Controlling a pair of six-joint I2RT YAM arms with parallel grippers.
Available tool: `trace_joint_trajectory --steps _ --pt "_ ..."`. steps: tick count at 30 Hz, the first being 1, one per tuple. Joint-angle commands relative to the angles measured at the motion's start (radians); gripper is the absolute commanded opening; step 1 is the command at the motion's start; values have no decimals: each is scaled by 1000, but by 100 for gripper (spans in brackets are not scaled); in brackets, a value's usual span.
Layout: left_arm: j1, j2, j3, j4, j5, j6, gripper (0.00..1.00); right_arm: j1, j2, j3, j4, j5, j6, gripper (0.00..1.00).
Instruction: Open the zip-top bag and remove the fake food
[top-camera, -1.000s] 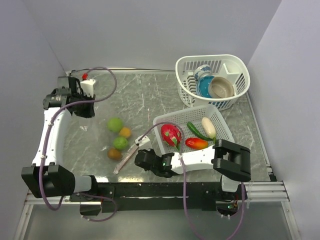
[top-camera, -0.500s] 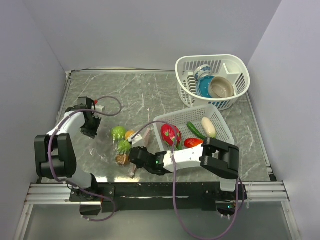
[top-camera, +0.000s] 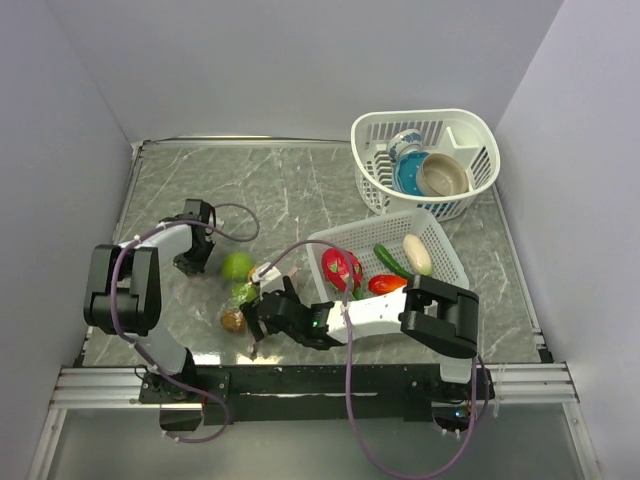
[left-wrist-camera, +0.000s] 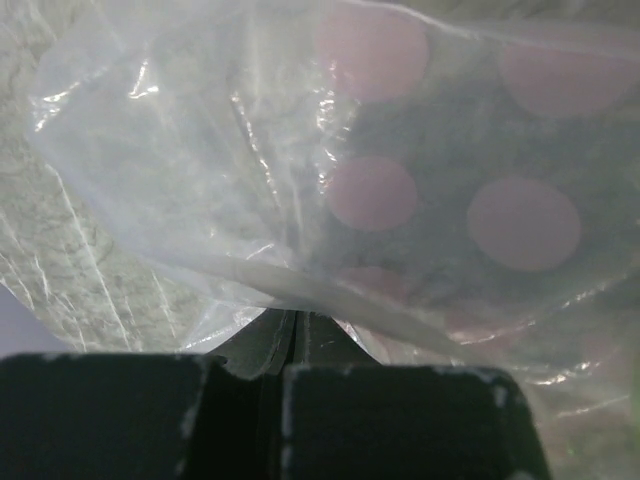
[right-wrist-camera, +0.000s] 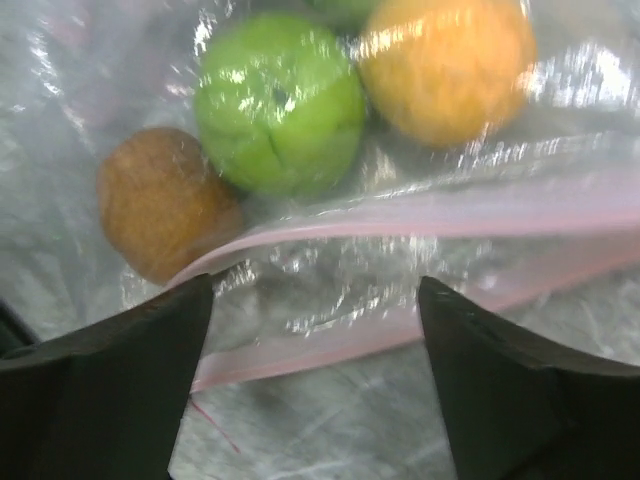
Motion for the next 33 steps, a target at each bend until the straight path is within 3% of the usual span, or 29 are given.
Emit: trace_joint_trajectory --steps 1,11,23,33 --pt "-53 38 17 21 92 -56 1 -14 24 67 125 -15 -54 97" --pt "-115 4 8 -44 187 -79 1 -43 108 221 108 -15 -85 99" --pt "-116 12 -26 -24 237 -63 1 -62 189 213 55 -68 -43 94" --pt "-116 -3 -18 -28 212 -48 1 -66 139 177 65 -34 -68 58"
